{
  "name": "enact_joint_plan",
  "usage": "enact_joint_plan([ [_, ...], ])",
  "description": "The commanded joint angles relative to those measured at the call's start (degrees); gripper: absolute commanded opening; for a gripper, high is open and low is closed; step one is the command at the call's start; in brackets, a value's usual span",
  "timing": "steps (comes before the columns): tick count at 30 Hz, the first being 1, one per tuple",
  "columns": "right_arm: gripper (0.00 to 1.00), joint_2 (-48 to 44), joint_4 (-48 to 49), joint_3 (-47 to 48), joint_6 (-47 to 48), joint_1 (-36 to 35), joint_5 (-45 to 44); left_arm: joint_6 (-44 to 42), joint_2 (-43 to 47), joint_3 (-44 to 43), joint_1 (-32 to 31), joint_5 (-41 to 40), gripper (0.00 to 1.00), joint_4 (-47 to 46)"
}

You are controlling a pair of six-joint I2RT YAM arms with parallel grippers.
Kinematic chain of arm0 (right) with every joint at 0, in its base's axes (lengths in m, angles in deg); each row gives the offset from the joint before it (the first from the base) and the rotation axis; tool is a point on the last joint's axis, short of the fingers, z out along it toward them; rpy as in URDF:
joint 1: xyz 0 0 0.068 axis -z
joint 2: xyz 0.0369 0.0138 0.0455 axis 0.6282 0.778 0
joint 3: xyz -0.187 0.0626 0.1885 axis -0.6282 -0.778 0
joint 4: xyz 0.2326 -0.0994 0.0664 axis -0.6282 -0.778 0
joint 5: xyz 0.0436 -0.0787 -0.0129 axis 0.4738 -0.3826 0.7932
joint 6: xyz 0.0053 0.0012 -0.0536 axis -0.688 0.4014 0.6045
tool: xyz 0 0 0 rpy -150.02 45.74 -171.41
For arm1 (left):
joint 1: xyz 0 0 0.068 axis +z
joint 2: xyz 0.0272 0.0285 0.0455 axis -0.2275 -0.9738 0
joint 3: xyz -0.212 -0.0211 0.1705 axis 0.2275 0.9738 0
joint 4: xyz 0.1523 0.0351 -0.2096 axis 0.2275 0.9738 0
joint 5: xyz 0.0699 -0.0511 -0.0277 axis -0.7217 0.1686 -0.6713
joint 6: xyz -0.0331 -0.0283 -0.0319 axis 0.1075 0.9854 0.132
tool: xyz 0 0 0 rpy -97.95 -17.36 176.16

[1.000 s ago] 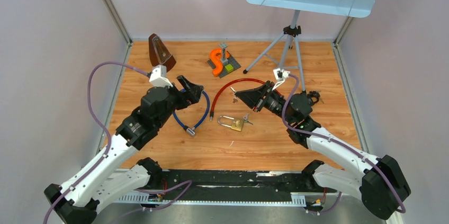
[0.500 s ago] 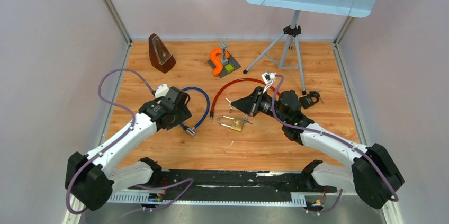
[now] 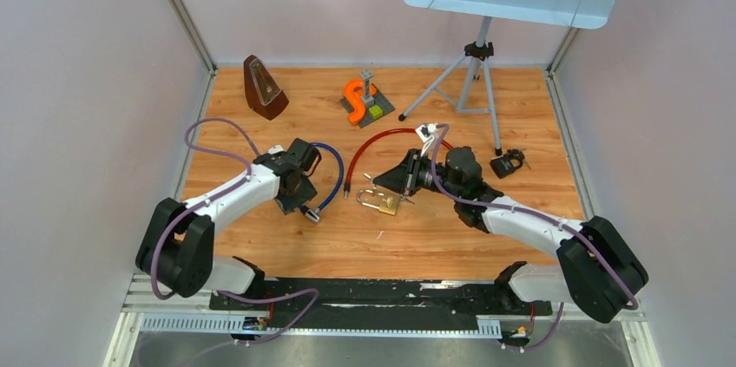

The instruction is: Unlock with the key

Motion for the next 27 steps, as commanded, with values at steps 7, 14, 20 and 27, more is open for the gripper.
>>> enact_joint_plan([
  [7,0.00,2.90,4.70,2.85,-0.67,-0.51,3.40,-1.07,-6.76,0.34,3.84,2.01,0.61,-5.06],
  [14,0.00,4.96,4.79,3.83,-0.81,-0.77,5.02,-0.94,-10.13,0.17,4.44,5.66,0.53,-6.60],
  [20,0.00,7.07,3.64,5.01,-1.44,-1.38,5.88,1.24,-10.52,1.34,5.05,7.90,0.19,-7.58],
  [27,0.00,12.83,5.25,5.96,-6.69,-1.48,9.25,11.42,-3.51,3.00,5.11,16.16,0.00,-9.61],
])
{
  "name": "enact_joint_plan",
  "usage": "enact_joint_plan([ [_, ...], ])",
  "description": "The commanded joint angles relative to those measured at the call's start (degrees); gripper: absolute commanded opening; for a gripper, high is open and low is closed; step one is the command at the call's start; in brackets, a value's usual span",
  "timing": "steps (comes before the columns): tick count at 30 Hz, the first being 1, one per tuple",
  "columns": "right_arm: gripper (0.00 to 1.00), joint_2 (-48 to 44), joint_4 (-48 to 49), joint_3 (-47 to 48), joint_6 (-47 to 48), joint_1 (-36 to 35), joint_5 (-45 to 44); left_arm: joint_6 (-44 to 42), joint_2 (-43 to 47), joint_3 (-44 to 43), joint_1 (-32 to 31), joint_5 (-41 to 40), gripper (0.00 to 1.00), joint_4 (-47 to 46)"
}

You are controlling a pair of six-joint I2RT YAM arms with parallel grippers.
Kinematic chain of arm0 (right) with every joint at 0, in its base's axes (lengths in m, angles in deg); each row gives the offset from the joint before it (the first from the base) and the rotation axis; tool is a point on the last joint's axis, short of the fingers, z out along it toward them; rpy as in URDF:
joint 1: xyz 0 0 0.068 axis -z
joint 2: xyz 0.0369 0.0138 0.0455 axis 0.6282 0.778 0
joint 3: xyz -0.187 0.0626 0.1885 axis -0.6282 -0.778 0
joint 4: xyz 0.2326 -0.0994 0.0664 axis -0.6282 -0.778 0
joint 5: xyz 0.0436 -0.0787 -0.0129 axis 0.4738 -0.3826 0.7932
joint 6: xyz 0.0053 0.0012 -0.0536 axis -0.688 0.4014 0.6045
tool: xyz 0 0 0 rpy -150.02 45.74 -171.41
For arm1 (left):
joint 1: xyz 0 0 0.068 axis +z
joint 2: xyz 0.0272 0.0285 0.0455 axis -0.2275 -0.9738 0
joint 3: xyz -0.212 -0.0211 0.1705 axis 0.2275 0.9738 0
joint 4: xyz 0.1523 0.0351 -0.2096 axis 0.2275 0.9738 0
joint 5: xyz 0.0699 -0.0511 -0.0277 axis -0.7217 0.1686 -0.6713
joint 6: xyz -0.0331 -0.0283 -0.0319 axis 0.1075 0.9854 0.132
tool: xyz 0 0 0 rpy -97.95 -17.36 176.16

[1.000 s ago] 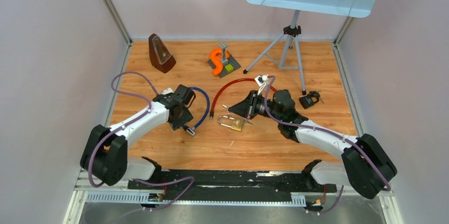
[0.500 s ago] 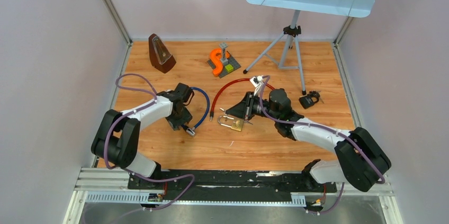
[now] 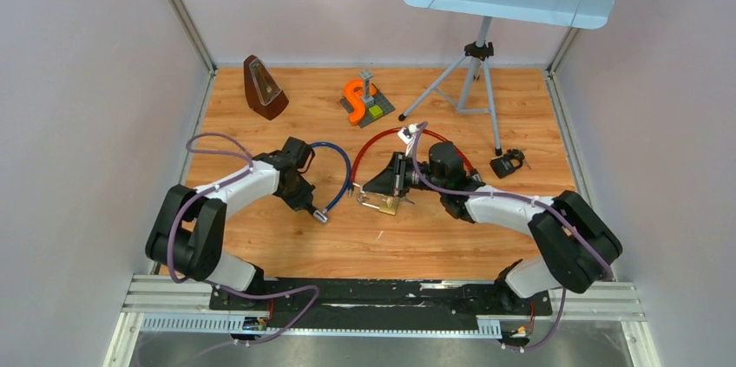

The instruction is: Unlock with the key

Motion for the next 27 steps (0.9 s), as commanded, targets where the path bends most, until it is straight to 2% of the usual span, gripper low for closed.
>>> enact_joint_plan([
  [1,0.00,4.20,4.66,2.29,-5.02,-0.33,4.79,9.55,5.61,2.18,-0.20,7.68,0.00,-3.39],
  [6,0.00,9.29,3.92,4.22,-7.94,-0.35,9.19,17.16,12.28,3.27,-0.20,8.56,0.00,-4.12],
  [17,0.00,14.19,9.07,3.75,-14.02,2.48,17.17,17.80,15.16,3.93,-0.20,10.47,0.00,-6.63],
  [27,0.00,15.07,11.14,3.12,-14.74,3.08,17.97,22.92,18.34,6.82,-0.19,15.09,0.00,-13.69],
])
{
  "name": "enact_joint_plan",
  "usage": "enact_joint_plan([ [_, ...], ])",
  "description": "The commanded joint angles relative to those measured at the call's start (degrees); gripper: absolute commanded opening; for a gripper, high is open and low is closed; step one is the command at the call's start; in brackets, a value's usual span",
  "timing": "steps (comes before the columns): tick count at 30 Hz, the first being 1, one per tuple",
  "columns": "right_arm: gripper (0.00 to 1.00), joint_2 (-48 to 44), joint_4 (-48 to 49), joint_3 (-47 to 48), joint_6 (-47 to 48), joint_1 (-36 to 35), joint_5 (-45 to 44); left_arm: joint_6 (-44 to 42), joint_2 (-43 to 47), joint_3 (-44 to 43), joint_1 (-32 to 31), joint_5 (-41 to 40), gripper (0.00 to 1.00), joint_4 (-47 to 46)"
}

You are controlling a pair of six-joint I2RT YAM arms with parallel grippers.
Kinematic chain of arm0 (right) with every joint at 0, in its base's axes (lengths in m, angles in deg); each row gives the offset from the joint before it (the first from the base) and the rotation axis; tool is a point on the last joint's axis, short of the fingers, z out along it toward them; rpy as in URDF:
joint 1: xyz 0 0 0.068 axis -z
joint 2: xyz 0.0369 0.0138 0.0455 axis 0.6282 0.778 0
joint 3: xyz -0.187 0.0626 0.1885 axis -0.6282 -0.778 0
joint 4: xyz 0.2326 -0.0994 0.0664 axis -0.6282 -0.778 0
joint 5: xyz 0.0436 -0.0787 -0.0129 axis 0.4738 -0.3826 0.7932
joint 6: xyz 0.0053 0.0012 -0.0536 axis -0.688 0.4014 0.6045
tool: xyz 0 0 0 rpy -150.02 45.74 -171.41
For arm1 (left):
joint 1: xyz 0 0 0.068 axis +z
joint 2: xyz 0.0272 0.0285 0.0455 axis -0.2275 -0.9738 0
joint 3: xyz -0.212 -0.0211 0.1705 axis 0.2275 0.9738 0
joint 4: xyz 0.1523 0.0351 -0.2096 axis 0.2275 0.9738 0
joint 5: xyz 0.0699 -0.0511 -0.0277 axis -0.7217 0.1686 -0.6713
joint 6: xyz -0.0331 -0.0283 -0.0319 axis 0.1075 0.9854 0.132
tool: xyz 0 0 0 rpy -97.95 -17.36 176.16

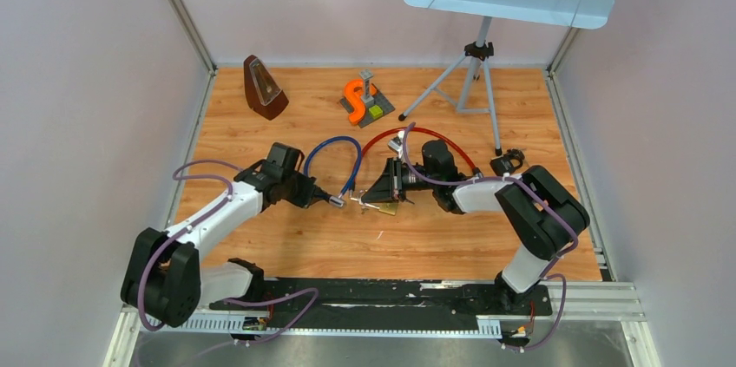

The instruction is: Unlock with the key

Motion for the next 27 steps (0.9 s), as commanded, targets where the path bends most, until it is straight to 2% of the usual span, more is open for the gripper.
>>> enact_joint_plan([
  [1,0.00,0.42,4.23,0.71,-0.95,0.19,1.56,4.68,2.83,0.35,-0.04,2.55,0.00,-6.78],
  [9,0.00,-0.43,2.79,0.10,-1.55,0.18,-0.39,9.06,4.22,2.52,-0.07,3.79,0.00,-10.49],
  [27,0.00,0.48,2.21,1.30,-3.21,0.00,-3.29,9.55,4.87,2.44,-0.09,4.16,0.00,-11.31],
])
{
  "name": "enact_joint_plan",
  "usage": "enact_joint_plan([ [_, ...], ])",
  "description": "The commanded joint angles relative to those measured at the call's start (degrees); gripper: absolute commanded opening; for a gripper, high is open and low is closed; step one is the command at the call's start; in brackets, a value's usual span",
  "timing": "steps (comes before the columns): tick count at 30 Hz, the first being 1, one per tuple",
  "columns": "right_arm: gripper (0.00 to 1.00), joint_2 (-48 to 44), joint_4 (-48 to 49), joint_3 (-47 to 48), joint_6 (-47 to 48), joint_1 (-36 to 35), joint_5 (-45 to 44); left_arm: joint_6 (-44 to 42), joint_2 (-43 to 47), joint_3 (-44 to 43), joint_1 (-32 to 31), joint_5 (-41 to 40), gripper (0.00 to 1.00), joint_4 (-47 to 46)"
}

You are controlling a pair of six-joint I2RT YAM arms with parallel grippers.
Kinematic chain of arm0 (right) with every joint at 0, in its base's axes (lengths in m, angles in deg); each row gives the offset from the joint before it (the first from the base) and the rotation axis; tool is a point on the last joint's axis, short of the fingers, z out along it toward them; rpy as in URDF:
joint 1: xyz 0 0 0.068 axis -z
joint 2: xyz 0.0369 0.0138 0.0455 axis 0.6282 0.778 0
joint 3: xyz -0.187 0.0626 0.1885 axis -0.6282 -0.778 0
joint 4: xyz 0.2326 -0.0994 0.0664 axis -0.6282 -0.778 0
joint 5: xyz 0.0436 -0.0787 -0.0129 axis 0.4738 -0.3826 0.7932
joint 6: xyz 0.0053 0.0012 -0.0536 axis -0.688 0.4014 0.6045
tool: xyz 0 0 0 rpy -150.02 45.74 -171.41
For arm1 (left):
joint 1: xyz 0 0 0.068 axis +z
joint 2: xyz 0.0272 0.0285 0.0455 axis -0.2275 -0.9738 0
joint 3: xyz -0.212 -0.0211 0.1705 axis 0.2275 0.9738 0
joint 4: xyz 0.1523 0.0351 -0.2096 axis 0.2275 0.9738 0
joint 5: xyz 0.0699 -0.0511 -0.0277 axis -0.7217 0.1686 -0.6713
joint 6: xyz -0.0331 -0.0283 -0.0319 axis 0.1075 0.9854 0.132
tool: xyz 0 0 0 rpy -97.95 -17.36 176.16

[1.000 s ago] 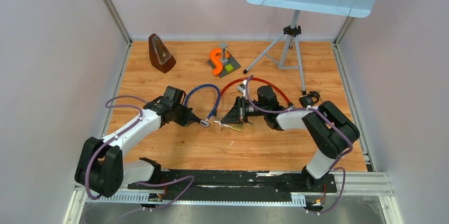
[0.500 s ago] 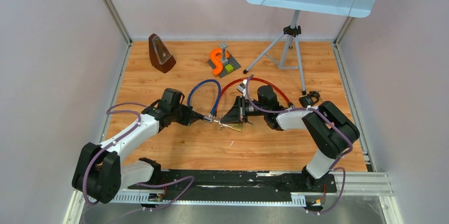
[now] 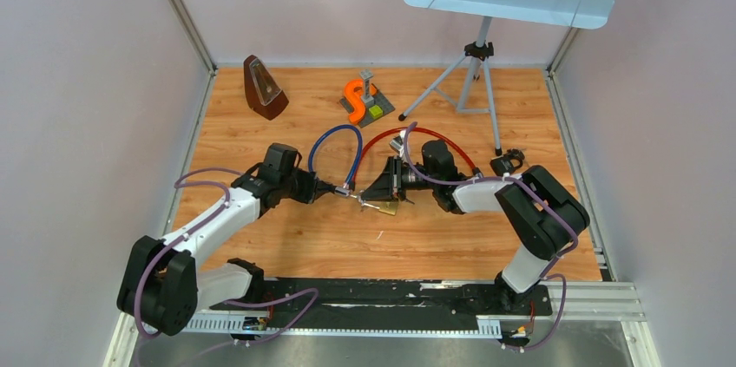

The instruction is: Unlock with the key

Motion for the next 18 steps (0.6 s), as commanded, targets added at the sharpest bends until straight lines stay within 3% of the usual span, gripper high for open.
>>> enact_joint_plan([
  [1,0.00,0.60,2.18,1.39,-1.11,0.00,-1.15,1.35,1.79,-0.47,-0.09,0.79,0.00,-3.42],
  [18,0.00,0.55,2.82,2.36,-0.38,-0.47,-1.12,1.27,1.71,-0.50,-0.09,1.02,0.00,-3.71],
])
